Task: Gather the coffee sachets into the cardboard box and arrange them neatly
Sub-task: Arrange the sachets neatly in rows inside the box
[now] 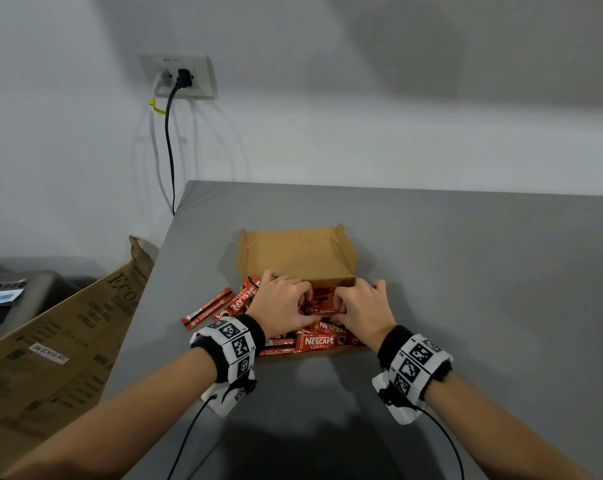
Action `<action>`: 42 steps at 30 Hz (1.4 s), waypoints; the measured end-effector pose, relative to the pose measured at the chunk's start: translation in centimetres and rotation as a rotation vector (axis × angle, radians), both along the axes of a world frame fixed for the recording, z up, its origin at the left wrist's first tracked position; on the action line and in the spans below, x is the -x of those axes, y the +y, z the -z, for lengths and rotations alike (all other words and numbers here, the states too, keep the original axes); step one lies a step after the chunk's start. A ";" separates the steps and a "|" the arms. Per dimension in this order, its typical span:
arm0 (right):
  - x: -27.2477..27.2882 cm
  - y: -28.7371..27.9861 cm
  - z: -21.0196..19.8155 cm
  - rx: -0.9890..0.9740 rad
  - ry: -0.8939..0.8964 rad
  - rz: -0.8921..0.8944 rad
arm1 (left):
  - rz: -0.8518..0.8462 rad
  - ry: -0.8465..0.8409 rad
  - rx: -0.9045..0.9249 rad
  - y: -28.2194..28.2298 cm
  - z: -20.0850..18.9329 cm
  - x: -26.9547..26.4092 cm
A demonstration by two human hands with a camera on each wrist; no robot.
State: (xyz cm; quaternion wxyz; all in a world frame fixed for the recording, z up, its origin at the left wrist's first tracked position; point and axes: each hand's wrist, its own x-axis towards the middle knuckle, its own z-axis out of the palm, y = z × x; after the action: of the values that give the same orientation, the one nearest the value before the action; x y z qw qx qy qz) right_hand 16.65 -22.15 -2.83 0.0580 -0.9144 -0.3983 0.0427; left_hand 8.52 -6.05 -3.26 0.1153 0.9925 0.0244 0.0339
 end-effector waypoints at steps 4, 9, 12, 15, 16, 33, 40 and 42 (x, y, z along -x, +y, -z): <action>-0.1 0.1 0.0 0.002 0.001 -0.005 | 0.001 0.028 -0.036 0.0 -0.1 0.0; -0.7 -1.0 -0.8 -0.003 -0.009 -0.064 | -0.023 0.022 -0.039 -0.3 0.1 0.1; -1.5 -2.3 -1.3 -0.030 0.003 0.005 | -0.023 0.024 -0.038 -0.3 0.1 0.1; -1.5 -2.8 -1.1 -0.121 0.155 0.064 | -0.007 0.039 -0.037 -0.2 0.1 0.1; -1.4 -2.7 -1.0 -0.145 0.191 0.089 | 0.002 0.045 -0.039 -0.2 0.0 0.0; -0.3 -1.8 -0.3 -0.109 0.020 0.157 | 0.011 0.025 -0.042 -0.1 -0.1 0.2; 0.4 -1.7 -1.9 -0.146 -0.057 -0.068 | 0.010 0.033 -0.050 -0.1 0.0 0.0; 0.9 -1.4 -2.0 -0.077 0.058 -0.208 | 0.008 0.032 -0.052 -0.1 0.0 0.0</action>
State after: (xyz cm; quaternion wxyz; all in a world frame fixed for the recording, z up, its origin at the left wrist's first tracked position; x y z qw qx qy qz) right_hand 15.74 -23.50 -0.85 0.0996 -0.8638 -0.4903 0.0596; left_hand 8.49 -6.14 -3.24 0.0891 0.9956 0.0215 0.0180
